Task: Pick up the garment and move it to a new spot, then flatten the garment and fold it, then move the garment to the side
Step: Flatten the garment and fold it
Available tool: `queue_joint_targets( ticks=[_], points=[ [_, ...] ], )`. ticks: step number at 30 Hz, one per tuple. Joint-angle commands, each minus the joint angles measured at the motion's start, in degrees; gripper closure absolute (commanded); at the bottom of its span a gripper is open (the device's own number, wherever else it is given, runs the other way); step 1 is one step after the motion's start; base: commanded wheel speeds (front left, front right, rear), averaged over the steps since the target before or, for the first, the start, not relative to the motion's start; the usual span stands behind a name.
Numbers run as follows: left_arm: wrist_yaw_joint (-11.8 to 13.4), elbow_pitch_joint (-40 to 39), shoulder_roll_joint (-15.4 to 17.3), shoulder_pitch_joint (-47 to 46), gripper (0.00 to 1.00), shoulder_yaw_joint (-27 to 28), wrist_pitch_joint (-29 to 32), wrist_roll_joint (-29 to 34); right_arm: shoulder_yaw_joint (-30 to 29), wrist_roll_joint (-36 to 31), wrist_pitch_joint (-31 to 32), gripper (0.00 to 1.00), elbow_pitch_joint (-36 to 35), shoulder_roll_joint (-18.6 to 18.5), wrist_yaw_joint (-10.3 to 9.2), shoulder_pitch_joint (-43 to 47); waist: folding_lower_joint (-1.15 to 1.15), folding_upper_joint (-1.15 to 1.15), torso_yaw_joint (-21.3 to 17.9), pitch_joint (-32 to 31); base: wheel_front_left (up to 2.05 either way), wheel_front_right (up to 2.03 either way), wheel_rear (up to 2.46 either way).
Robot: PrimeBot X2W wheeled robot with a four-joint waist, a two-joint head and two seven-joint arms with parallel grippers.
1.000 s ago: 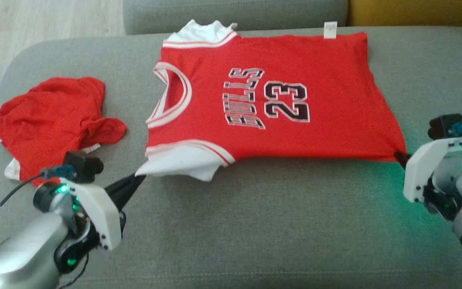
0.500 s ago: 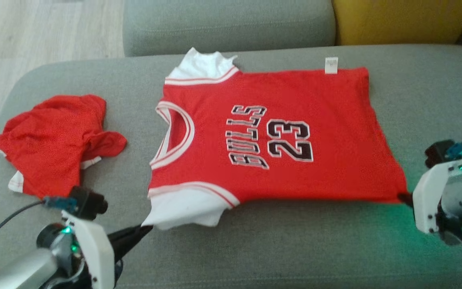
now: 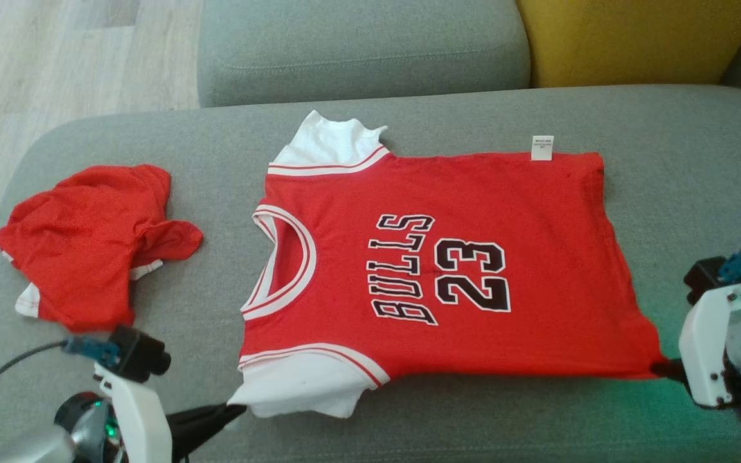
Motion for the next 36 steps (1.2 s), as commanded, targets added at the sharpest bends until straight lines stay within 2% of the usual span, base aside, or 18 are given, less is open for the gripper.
queue_joint_targets(
  ticks=[1, 7, 17, 27, 36],
  points=[
    [0.38, -1.4, 2.75, -3.09, 1.0, 3.68, -1.06, -0.32, -1.87, 0.08, -0.07, 1.0, -1.56, -2.5, -0.04, -0.5, 0.0, 0.0, -0.04, 0.2, 0.0, 0.0, 0.0],
    [0.79, -1.55, 2.6, -5.08, 1.0, 5.38, -2.24, 0.17, -4.24, -1.92, -0.66, 1.0, -2.2, -1.39, -0.04, -1.4, 0.0, 0.0, -0.2, 0.75, 0.0, 0.0, 0.0],
    [0.93, -0.27, -0.34, -11.31, 1.0, 8.92, -3.03, -0.24, -8.94, -6.84, -2.22, 1.0, -0.26, 2.73, -0.04, -7.29, 0.0, 0.0, -0.55, 5.01, 0.0, 0.0, 0.0],
    [0.35, 7.62, -5.21, -19.88, 1.0, 9.34, -1.17, 1.4, -10.1, -12.34, -3.38, 1.0, 3.97, 7.18, -0.04, -14.36, 0.0, 0.0, -1.19, 11.8, 0.0, 0.0, 0.0],
    [0.05, 14.24, -9.05, -25.69, 1.0, 8.46, -1.28, 2.06, -9.94, -13.68, -5.64, 1.0, 7.6, 10.0, -0.04, -18.0, 0.0, 0.0, -2.0, 15.19, 0.0, 0.0, 0.0]
  ],
)
